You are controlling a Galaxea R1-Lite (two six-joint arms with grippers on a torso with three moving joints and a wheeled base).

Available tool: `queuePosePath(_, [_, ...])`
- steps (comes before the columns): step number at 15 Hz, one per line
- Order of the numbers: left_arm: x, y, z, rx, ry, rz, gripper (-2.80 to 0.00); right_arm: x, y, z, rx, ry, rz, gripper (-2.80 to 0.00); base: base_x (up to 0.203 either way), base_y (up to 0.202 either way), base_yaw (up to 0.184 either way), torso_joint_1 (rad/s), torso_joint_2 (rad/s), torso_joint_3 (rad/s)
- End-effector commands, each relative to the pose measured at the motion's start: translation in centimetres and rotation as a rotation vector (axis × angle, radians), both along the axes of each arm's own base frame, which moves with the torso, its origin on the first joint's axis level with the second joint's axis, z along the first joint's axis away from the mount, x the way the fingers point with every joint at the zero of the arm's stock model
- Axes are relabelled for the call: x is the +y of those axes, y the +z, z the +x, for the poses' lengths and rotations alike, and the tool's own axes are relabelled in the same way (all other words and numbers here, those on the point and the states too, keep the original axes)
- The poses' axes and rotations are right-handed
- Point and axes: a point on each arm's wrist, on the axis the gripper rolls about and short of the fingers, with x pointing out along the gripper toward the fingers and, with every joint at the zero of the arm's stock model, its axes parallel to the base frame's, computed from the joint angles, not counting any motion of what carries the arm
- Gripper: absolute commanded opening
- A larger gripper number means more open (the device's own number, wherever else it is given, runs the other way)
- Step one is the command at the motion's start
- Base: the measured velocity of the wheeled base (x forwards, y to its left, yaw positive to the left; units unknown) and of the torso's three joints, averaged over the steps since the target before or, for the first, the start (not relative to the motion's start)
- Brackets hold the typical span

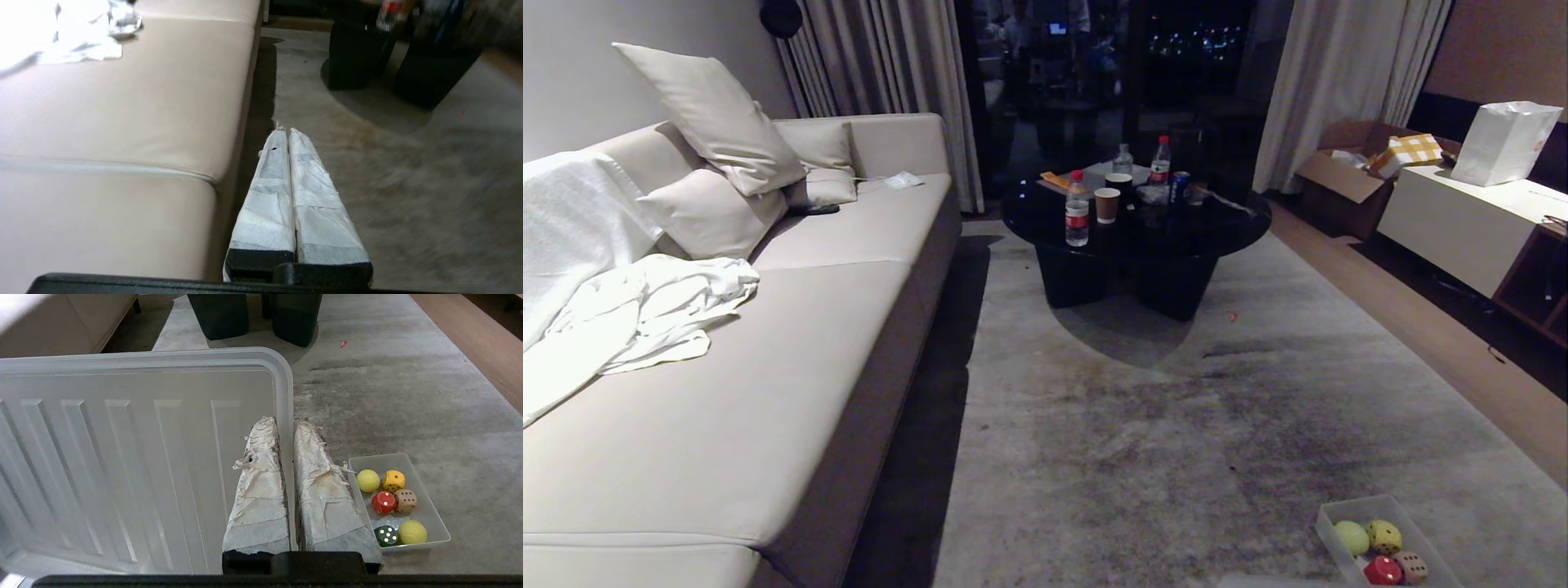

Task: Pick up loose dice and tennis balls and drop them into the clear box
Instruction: Close the lid

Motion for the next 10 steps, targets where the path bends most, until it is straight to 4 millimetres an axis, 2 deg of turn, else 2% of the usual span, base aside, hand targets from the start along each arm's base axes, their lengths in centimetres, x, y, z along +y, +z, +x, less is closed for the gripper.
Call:
queuePosePath(1, [-0.06, -0.04, 0.02, 0.005, -0.025, 0.067, -2.8, 0.0, 0.0, 0.01, 0.002, -0.001, 0.0, -2.8, 0.0, 0.0, 0.0, 0.0, 0.0, 0.0])
queuePosePath(10, [-0.02, -0.06, 0.02, 0.007, -0.009, 0.06, -2.8, 0.0, 0.0, 0.01, 0.002, -0.001, 0.0, -2.8, 0.0, 0.0, 0.0, 0.0, 0.0, 0.0])
